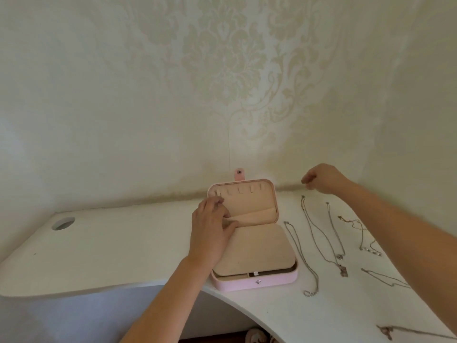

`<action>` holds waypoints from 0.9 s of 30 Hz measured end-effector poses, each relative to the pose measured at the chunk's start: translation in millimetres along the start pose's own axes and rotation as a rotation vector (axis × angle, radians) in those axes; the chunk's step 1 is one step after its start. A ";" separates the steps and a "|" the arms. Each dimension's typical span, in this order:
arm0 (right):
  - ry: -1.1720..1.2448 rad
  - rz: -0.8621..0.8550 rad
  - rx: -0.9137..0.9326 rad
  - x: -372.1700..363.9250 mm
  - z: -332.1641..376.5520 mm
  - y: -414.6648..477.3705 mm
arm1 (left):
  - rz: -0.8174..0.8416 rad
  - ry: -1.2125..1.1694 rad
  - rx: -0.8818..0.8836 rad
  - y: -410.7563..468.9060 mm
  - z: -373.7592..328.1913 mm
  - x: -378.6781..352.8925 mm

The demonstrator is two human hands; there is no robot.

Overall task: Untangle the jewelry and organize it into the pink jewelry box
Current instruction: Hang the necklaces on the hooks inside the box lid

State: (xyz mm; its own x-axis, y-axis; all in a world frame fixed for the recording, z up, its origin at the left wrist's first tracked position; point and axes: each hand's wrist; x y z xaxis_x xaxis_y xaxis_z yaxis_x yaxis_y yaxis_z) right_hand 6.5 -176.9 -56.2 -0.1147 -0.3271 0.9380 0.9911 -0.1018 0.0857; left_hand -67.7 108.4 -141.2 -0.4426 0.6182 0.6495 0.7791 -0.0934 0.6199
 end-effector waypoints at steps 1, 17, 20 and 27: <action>-0.009 0.042 -0.030 -5.2 -10.4 4.6 | 0.008 0.019 -0.013 1.0 -0.2 -0.8; -0.026 0.337 -0.026 -34.6 -30.7 59.4 | 0.085 0.191 0.046 1.6 -7.2 0.8; -0.145 0.385 0.000 -35.5 -26.9 60.5 | 0.075 0.166 0.048 0.8 -10.0 3.5; -0.039 0.200 0.136 -26.0 -24.3 47.5 | 0.064 0.146 0.060 0.7 -10.7 5.0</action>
State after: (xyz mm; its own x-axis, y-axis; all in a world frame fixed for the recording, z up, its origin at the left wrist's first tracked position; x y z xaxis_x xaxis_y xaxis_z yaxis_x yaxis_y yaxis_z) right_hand 55.0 -196.1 -84.7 0.0853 -0.2910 0.9529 0.9940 0.0900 -0.0615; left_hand -74.2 103.0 -132.8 -0.4479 0.4924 0.7462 0.8308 -0.0792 0.5509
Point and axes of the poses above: each hand's wrist, its own y-axis towards the middle knuckle, its own x-axis out of the back of the hand, z = x × y, and after that the axes turned 7 degrees about -y, right-handed
